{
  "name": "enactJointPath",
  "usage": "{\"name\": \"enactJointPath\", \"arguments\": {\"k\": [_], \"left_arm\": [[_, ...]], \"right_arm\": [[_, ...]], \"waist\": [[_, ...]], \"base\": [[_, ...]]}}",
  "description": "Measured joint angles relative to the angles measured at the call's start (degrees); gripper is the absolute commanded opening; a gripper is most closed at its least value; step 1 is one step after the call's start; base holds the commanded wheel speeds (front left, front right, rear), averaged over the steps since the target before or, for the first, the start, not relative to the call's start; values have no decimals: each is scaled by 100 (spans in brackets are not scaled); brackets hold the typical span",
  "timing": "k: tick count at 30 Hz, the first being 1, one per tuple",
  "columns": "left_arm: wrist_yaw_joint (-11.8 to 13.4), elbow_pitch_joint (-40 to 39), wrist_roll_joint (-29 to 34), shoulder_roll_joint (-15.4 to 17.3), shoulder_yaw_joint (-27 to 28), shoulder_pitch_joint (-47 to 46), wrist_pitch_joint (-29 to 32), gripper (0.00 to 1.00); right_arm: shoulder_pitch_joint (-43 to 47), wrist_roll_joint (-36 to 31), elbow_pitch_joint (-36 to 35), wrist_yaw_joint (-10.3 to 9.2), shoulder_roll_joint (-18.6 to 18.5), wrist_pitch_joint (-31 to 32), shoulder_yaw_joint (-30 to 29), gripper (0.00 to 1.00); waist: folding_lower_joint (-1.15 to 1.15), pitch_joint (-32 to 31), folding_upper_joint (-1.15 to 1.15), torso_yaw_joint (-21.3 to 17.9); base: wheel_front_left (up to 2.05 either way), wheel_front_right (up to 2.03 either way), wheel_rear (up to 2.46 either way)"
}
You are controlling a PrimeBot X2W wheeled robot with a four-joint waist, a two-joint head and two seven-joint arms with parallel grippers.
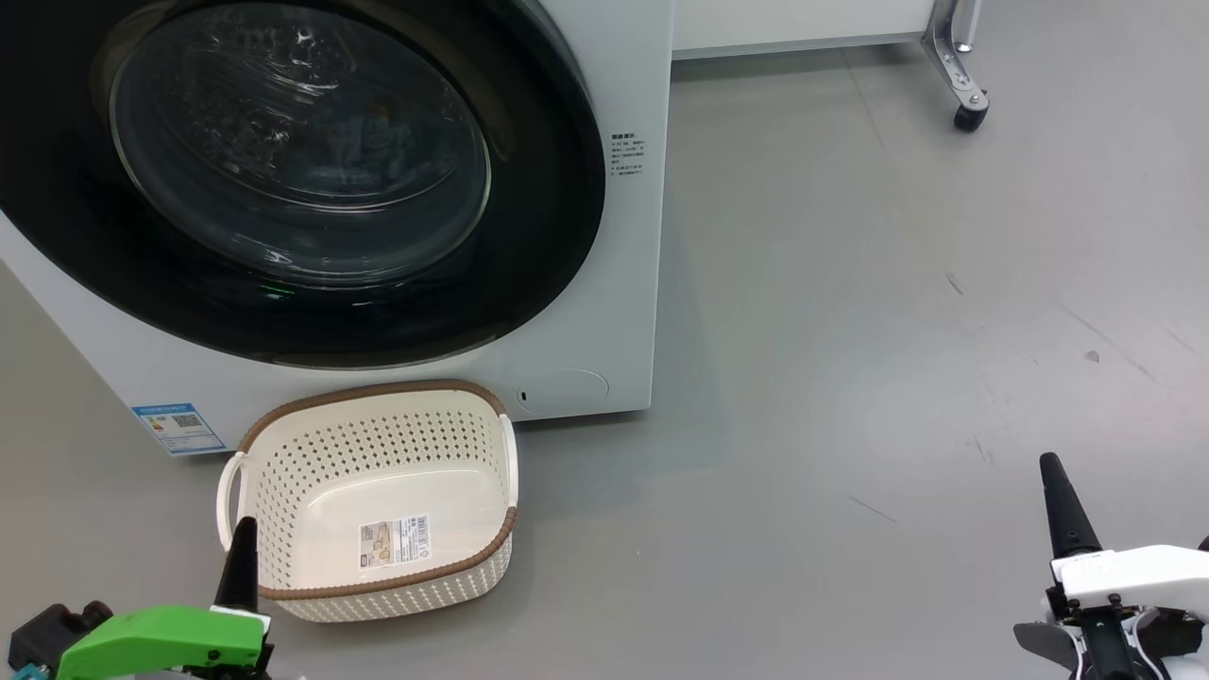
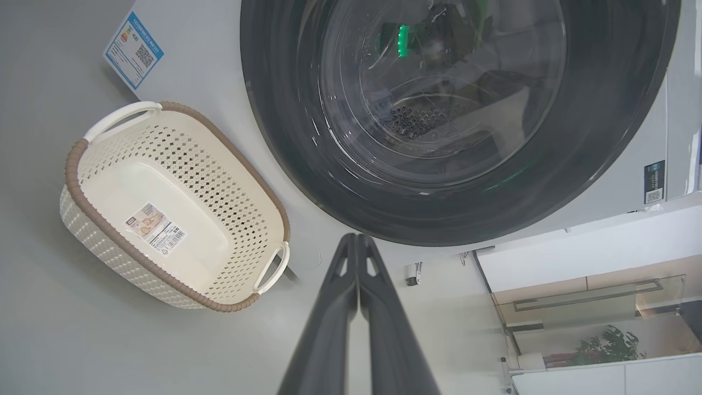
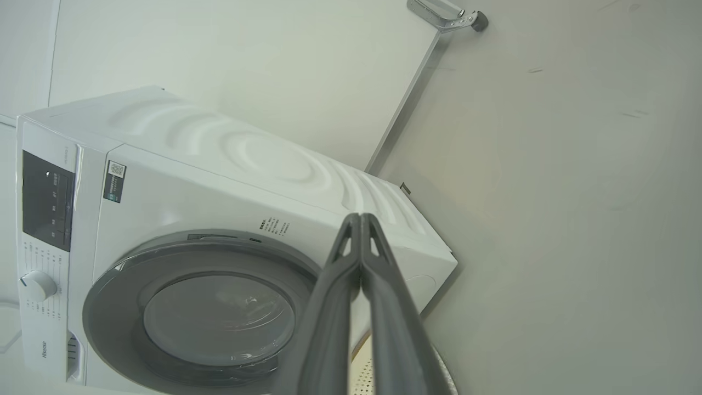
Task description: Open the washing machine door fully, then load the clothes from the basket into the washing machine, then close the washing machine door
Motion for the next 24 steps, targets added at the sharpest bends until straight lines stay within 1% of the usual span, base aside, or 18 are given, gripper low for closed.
{"name": "enactJointPath", "arguments": {"k": [7, 13, 24], "left_arm": [[-16, 83, -469, 14, 16, -115, 109, 0], [-16, 111, -871, 20, 30, -229, 230, 0], [-24, 183, -1617, 31, 57, -394, 438, 0]], "right_arm": [[-107, 599, 113, 92, 11, 127, -88, 0], [-212, 1101, 221, 115, 22, 229, -151, 0], [-368, 2030, 414, 229, 48, 408, -274, 0]], "waist": [[0, -4, 0, -16], [0, -7, 0, -29], [0, -12, 0, -54]], "base": [[0, 0, 0], [0, 0, 0], [0, 0, 0]]}}
